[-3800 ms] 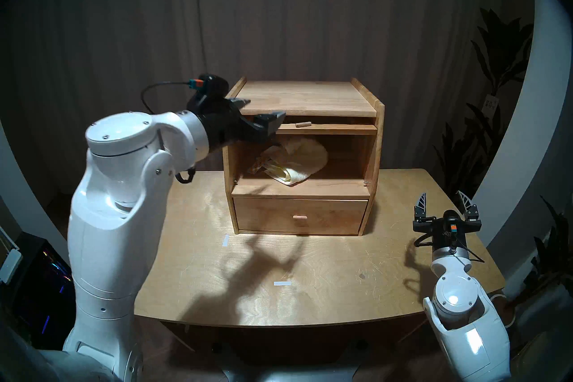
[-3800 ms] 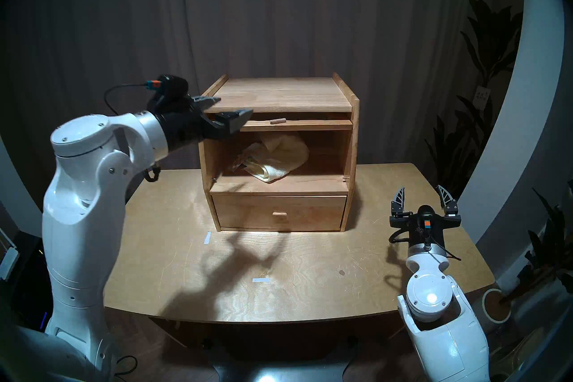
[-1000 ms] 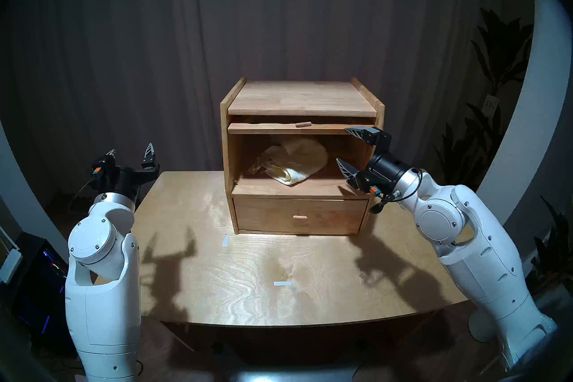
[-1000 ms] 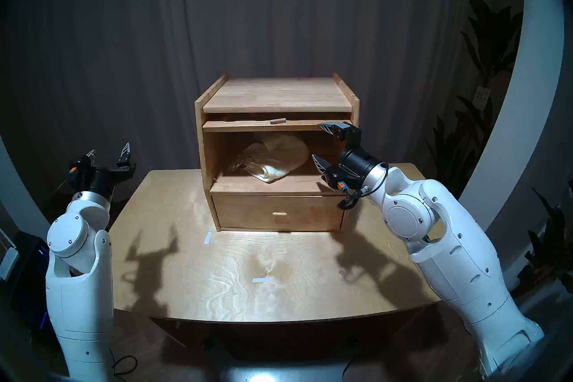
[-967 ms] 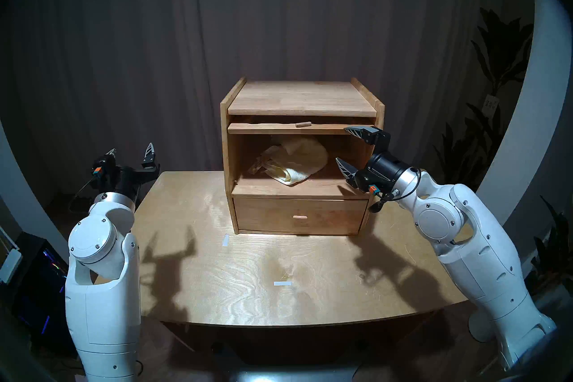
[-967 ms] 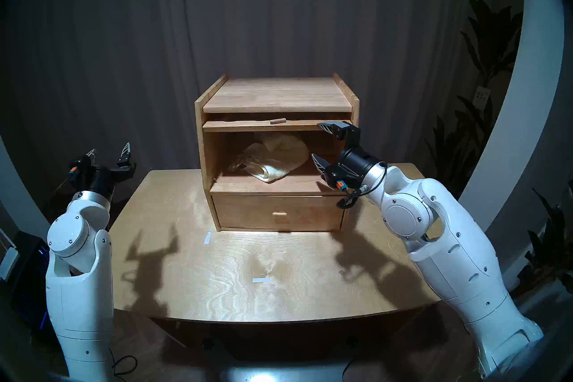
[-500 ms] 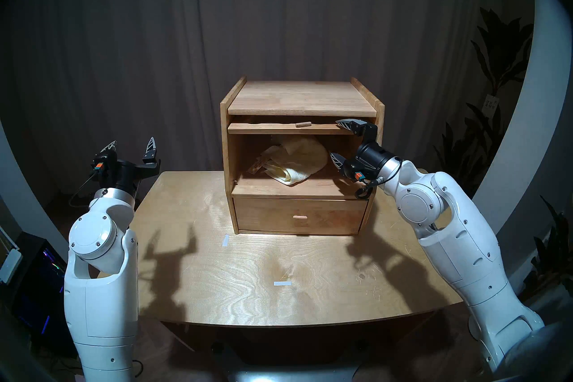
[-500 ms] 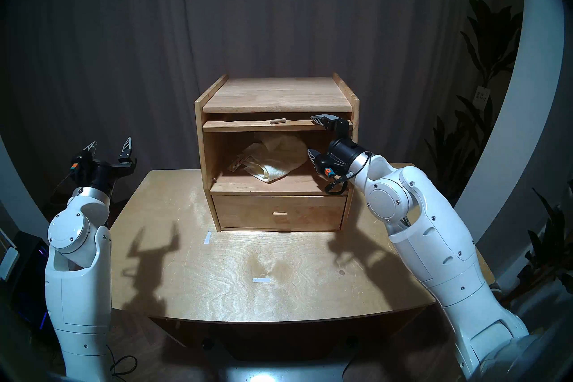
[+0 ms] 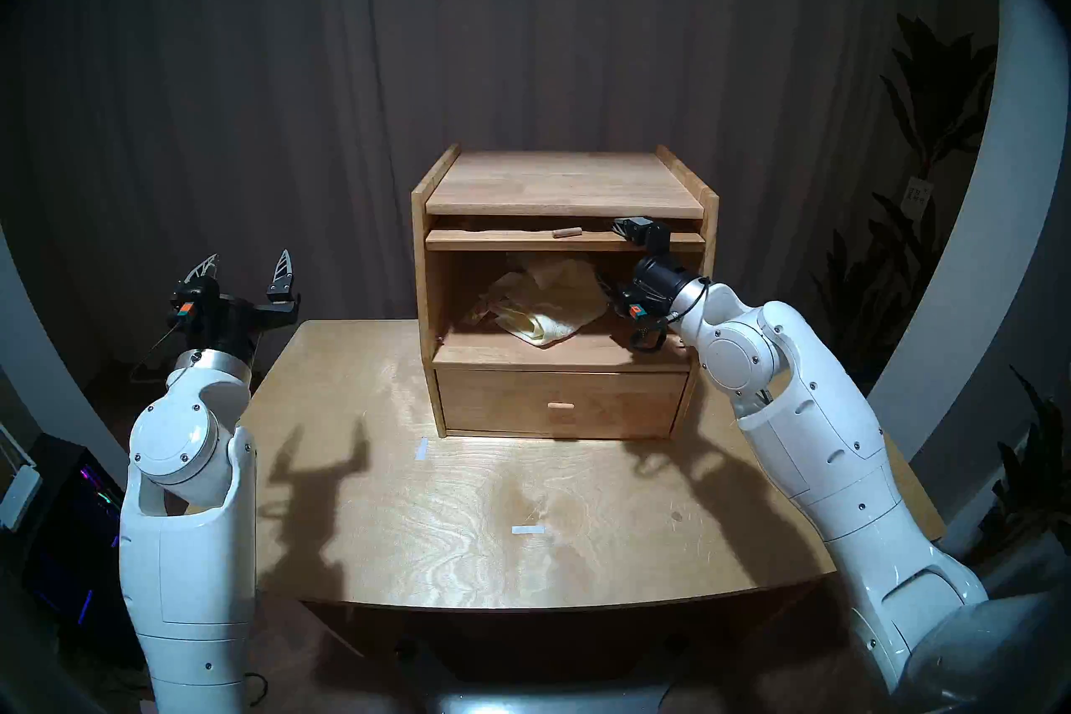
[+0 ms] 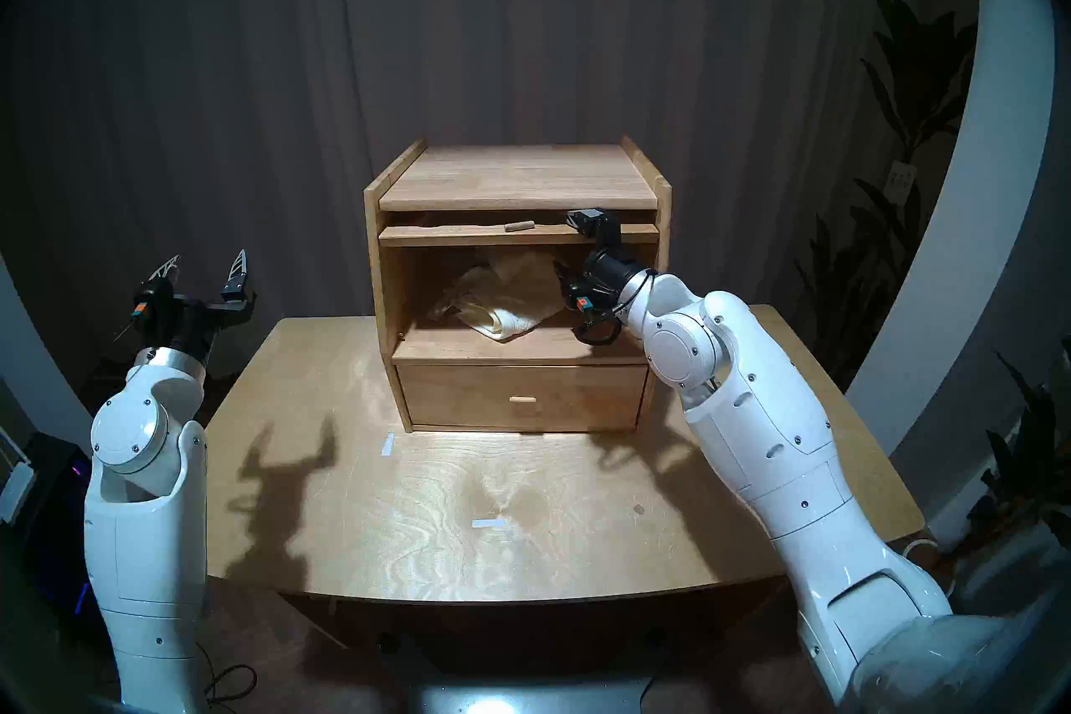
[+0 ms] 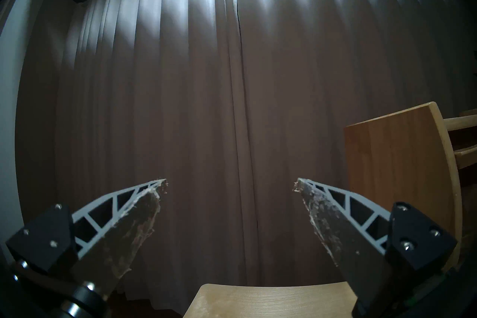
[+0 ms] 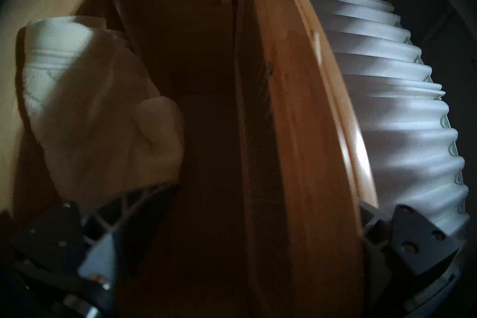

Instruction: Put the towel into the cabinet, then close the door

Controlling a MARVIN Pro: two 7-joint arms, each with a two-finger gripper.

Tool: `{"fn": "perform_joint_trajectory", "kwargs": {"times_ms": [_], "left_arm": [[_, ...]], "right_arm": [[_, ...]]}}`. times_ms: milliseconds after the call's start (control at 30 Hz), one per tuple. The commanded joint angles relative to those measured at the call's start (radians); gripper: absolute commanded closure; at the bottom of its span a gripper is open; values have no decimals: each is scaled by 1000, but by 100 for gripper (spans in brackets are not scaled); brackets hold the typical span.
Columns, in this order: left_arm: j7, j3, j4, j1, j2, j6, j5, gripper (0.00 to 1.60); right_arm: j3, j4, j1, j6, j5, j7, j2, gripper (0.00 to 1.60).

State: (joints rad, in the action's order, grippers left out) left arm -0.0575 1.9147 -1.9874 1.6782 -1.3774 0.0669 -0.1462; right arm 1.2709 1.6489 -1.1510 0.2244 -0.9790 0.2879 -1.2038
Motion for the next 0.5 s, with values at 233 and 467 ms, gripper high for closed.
{"fn": "perform_joint_trajectory", "kwargs": {"times_ms": [233,467], "left_arm": [[-18,5,19,-25,4,-107,-2,0],[-22,7,21,-25,3,-111,0,0]], "right_arm": [[-3,44,33,101,51,24,12,160],[9,115,2,120,87,24,15,160]]}}
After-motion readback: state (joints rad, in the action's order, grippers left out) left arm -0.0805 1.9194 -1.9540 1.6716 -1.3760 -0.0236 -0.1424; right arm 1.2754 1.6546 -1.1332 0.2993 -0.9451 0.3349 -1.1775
